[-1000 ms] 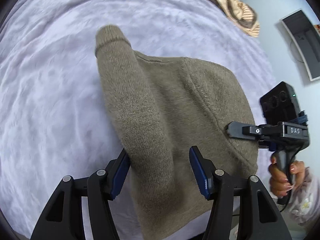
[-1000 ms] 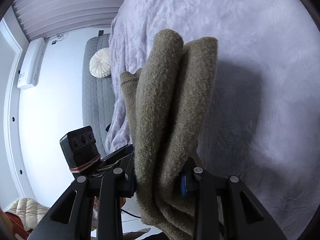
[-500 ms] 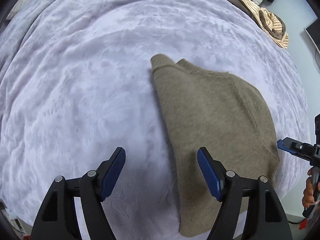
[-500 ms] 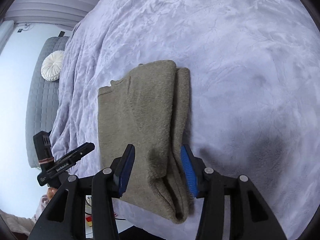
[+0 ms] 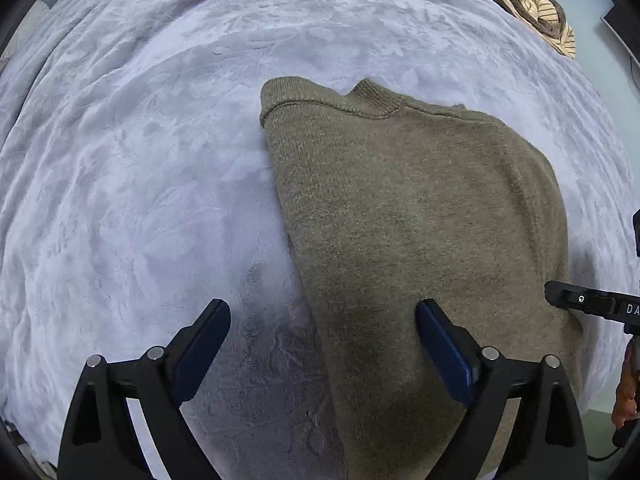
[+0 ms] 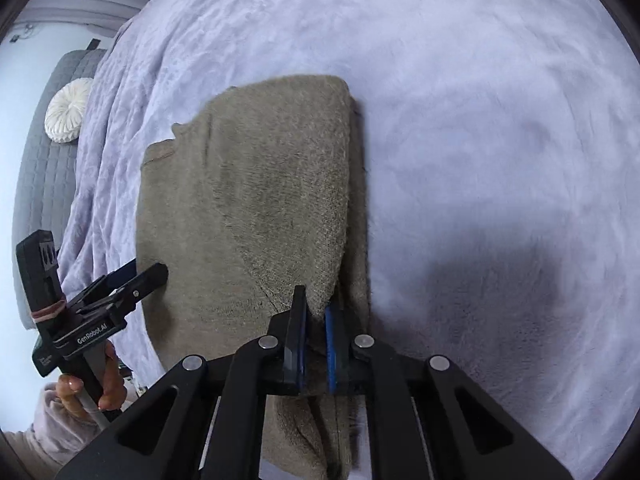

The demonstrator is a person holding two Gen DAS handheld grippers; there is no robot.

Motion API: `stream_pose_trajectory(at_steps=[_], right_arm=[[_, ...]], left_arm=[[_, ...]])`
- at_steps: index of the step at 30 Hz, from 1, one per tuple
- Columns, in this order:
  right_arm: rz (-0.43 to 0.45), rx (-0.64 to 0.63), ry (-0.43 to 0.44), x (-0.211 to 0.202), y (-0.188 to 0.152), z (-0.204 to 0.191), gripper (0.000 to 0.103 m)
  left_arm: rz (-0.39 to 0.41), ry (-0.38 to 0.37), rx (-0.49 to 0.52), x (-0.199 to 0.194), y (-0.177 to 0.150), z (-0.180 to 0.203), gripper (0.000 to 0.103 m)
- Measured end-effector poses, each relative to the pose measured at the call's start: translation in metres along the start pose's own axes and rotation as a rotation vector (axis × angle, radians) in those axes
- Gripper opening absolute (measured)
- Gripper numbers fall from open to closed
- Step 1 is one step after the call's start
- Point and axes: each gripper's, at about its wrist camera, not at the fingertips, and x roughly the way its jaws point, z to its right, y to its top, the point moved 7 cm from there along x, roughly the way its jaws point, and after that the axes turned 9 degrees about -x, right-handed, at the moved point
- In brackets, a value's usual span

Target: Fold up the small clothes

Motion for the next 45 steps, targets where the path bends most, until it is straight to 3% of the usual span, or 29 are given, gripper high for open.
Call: stream_pose_trajectory(at_steps=[5, 9, 11, 12, 13, 18, 22, 26, 28, 34, 37, 40, 42, 45], right_arm=[[0.023, 0.035, 0.052, -0.007, 0.0, -0.001, 0.007], [0.037, 0.122, 0.146, -0.019, -0.004, -0.003, 0.014], [0.035, 0.146, 0.172, -0.023, -0.009, -0.005, 0.024], [0.036, 0.145, 0.174, -0.024, -0.011, -0.007, 0.036], [0.035, 0.132, 0.168, -0.027, -0.015, -0.01, 0.042], [-0.005, 0.058, 0.115, -0.028, -0.033, -0.029, 0.042], [0.001, 0.08, 0.079, -0.025, -0.038, -0.028, 0.042], [0.034, 0.025, -0.069, -0.035, -0.032, -0.031, 0.041], [0.042, -0.017, -0.102, -0.043, -0.03, -0.036, 0.025], [0.03, -0.1, -0.132, -0.051, -0.033, -0.061, 0.021], [0.004, -0.088, -0.152, -0.041, -0.036, -0.062, 0.021], [-0.033, -0.101, -0.207, -0.024, -0.04, -0.053, 0.021], [-0.082, -0.113, -0.264, -0.01, -0.046, -0.042, 0.021], [-0.085, -0.106, -0.267, 0.0, -0.051, -0.03, 0.021]], left_arm=[[-0.019, 0.005, -0.021, -0.006, 0.0, -0.005, 0.095], [-0.038, 0.018, -0.03, -0.009, -0.002, -0.006, 0.095], [-0.047, 0.022, -0.033, -0.008, -0.004, -0.006, 0.095], [-0.051, 0.023, -0.034, -0.008, -0.004, -0.005, 0.095], [-0.054, 0.024, -0.035, -0.008, -0.005, -0.004, 0.095], [-0.068, 0.03, -0.032, -0.007, -0.006, -0.002, 0.095], [-0.08, 0.042, -0.037, -0.009, -0.007, -0.001, 0.095], [-0.072, 0.062, -0.047, -0.021, -0.013, -0.006, 0.095], [-0.072, 0.054, -0.044, -0.029, -0.019, -0.007, 0.095], [-0.106, 0.066, -0.031, -0.041, -0.041, -0.008, 0.095], [-0.118, 0.062, -0.04, -0.04, -0.049, -0.007, 0.095], [-0.137, 0.11, -0.005, -0.022, -0.057, -0.004, 0.095], [-0.159, 0.096, -0.016, -0.013, -0.062, -0.004, 0.095], [-0.162, 0.088, 0.002, -0.008, -0.067, -0.004, 0.095]])
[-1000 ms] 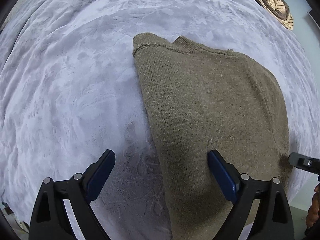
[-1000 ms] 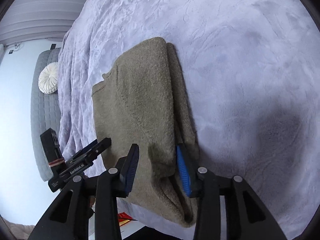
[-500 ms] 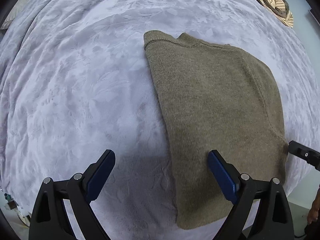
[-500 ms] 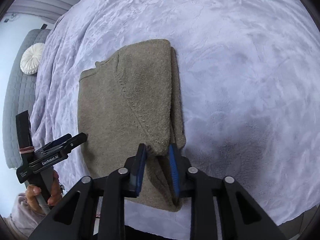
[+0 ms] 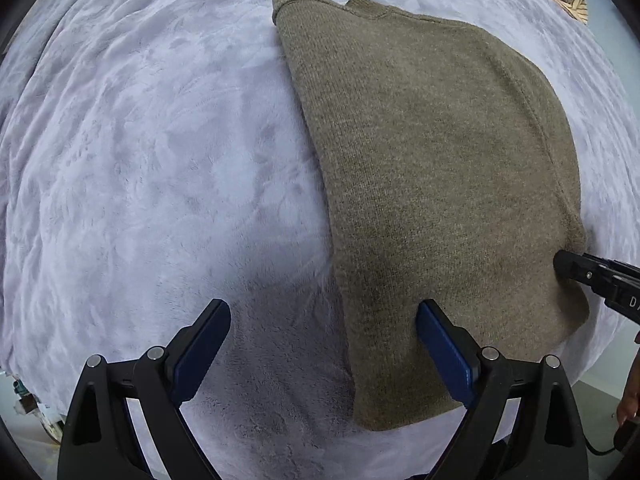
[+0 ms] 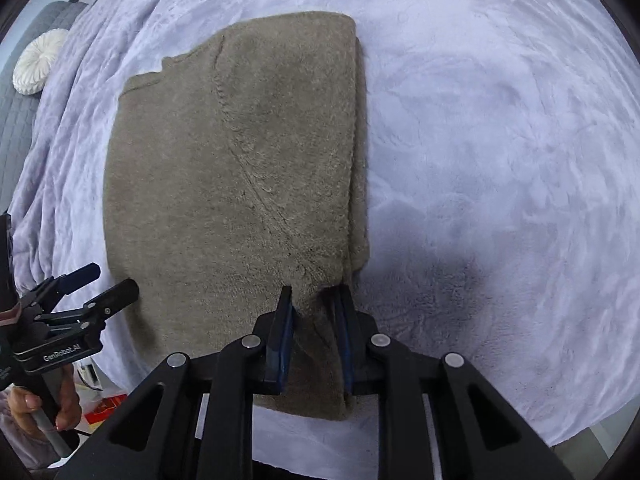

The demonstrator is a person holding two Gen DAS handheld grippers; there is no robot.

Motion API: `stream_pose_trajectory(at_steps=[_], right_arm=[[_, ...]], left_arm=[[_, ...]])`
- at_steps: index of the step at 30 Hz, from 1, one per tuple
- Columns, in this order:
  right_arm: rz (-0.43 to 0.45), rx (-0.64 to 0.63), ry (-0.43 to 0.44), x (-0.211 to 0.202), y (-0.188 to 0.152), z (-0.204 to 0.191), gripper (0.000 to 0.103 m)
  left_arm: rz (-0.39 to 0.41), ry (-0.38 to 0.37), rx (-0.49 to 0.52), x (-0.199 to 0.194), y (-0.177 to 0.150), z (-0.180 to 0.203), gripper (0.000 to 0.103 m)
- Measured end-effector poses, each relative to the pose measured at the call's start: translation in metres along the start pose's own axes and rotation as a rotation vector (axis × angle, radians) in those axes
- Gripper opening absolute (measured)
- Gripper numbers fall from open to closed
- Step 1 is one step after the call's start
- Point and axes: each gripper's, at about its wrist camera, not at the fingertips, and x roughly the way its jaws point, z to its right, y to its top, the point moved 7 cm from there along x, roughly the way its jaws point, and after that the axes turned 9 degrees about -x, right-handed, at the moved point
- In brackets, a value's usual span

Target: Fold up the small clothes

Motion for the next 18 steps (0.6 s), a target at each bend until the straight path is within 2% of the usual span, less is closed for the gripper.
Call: stream_pose_trajectory(at_steps=[3, 8, 12, 18], right_arm=[[-0.004, 0.003, -0.004, 0.004, -0.002, 0.004, 0.024], [-0.016, 0.012, -0.015, -0.005, -0.011, 0.01, 0.031], [-0.04, 0.076, 0.022, -0.011, -0.023, 0.016, 0.033], [-0.035, 0.095, 0.005, -0.036, -0.027, 0.017, 0.035]], left_arm=[[-0.007, 0.02, 0.025, 0.005, -0.007, -0.001, 0.1], [-0.032, 0.007, 0.016, 0.002, -0.017, -0.006, 0.099], [-0.052, 0.005, 0.006, 0.002, -0.018, -0.009, 0.099], [-0.052, 0.024, 0.025, -0.02, -0.019, -0.018, 0.099]])
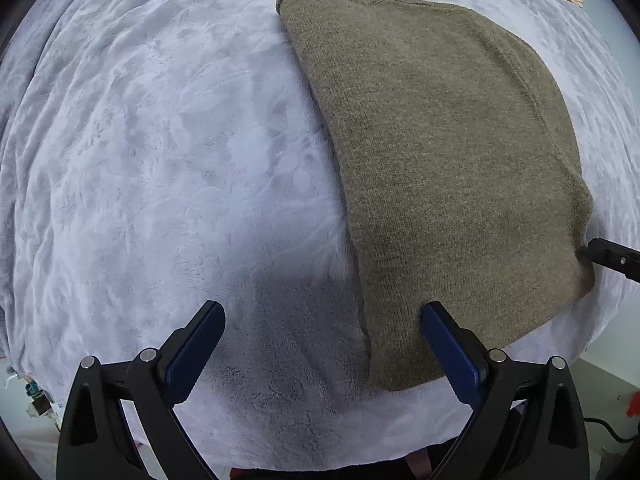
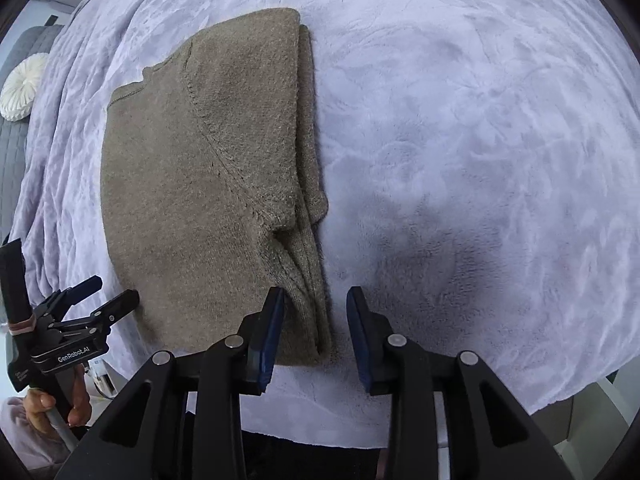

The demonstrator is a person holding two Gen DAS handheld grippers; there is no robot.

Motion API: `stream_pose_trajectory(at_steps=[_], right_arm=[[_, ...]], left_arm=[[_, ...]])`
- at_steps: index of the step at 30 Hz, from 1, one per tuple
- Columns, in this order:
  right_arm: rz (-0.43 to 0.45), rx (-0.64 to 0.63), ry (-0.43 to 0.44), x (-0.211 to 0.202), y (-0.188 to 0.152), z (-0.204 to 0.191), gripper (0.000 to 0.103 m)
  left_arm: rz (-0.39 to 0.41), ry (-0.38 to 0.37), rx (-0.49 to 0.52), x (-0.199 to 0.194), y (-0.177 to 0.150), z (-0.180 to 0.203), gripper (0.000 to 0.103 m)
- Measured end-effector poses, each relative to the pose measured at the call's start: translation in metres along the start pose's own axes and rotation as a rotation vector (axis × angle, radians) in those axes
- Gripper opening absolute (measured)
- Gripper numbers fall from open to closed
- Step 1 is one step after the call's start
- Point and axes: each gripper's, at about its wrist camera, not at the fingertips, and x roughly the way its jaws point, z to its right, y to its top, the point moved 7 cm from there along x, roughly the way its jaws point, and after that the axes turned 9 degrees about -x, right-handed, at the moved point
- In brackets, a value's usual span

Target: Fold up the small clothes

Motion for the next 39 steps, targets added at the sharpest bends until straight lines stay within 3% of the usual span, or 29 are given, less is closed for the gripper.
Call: stream_pose_trajectory(at_steps=[2, 7, 12, 16, 20, 25, 39], right_arm=[[0.014, -0.001, 0.0, -0.01, 0.004, -0.003, 0.036], [0.056, -0.044, -0.028, -0.034, 0.025, -0.022, 0.061], [0.083, -0.099, -0.056, -0.052, 0.046, -0.053, 0.063], [0.112, -0.142, -0.071, -0.067, 0.055, -0.071, 0.078], [0.134, -0.163, -0.093, -0.077, 0.06, -0.081, 0.081], [0.142, -0.143, -0.116, -0.079, 0.059, -0.079, 0.103], [0.109, -0.174, -0.207, -0.075, 0.051, -0.079, 0.103]], left_arm=[[0.011, -0.015, -0.013, -0.011, 0.002, -0.001, 0.099], [0.083, -0.039, -0.054, -0.057, 0.021, -0.003, 0.099], [0.153, -0.053, -0.067, -0.097, 0.039, 0.007, 0.099], [0.185, -0.079, -0.092, -0.11, 0.054, 0.021, 0.099], [0.193, -0.09, -0.125, -0.112, 0.058, 0.022, 0.102], [0.169, -0.069, -0.126, -0.108, 0.051, 0.023, 0.102], [0.157, -0.005, -0.121, -0.104, 0.046, 0.022, 0.102]])
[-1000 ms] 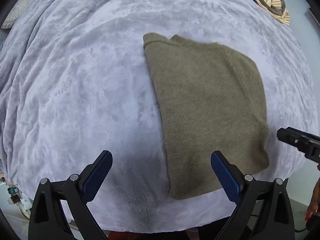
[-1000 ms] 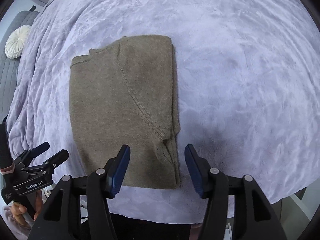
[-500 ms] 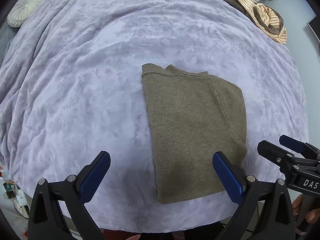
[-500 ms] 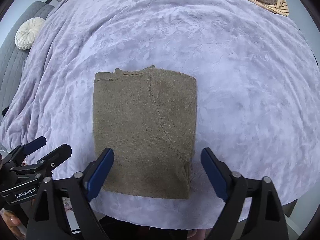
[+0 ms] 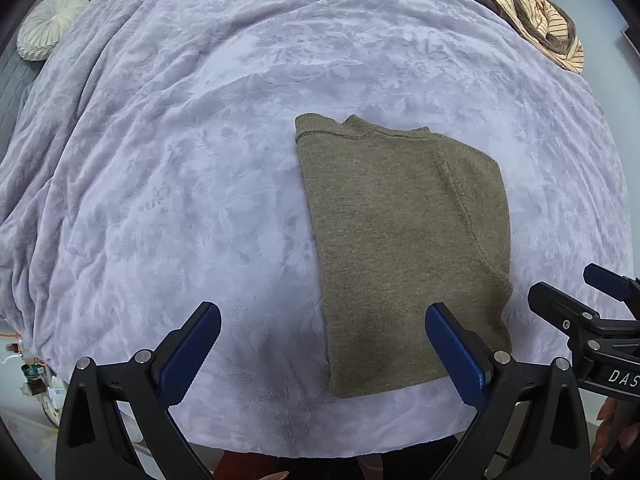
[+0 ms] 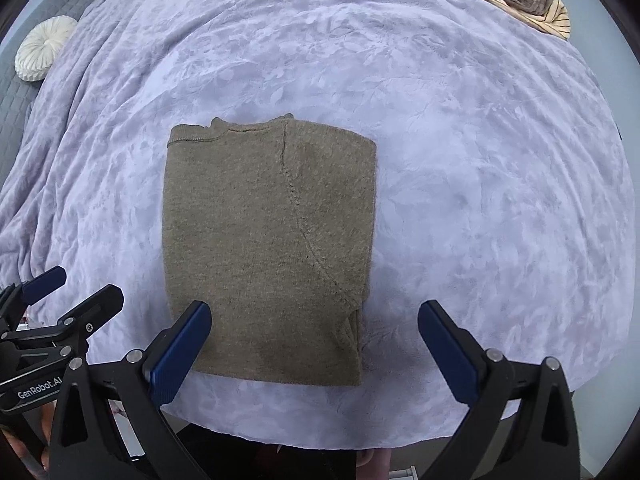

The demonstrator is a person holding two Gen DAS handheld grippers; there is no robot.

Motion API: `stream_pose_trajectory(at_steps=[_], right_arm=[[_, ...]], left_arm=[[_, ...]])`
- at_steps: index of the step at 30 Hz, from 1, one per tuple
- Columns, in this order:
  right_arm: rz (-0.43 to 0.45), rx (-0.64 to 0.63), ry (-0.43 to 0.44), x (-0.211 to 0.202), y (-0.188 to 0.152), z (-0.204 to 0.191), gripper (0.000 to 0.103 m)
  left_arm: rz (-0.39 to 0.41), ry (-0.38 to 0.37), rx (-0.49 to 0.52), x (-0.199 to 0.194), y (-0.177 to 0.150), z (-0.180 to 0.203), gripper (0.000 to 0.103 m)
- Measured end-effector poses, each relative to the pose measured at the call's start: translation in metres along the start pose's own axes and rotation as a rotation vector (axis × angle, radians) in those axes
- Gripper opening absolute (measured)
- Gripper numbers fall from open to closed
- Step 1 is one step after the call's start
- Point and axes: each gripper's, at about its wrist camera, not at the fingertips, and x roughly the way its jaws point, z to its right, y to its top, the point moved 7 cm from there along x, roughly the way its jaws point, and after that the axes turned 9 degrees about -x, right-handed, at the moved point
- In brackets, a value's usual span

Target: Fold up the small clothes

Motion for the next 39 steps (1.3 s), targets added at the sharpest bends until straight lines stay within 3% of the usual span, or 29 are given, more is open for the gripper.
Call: stream_pose_trajectory(at_steps=[39], right_arm=[[-0.012, -0.002, -0.005, 0.0013, 0.0018, 0.0015, 0.103]], left_arm=[[-0.017, 0.006, -0.012, 0.0061, -0.0058, -0.0053, 0.102]])
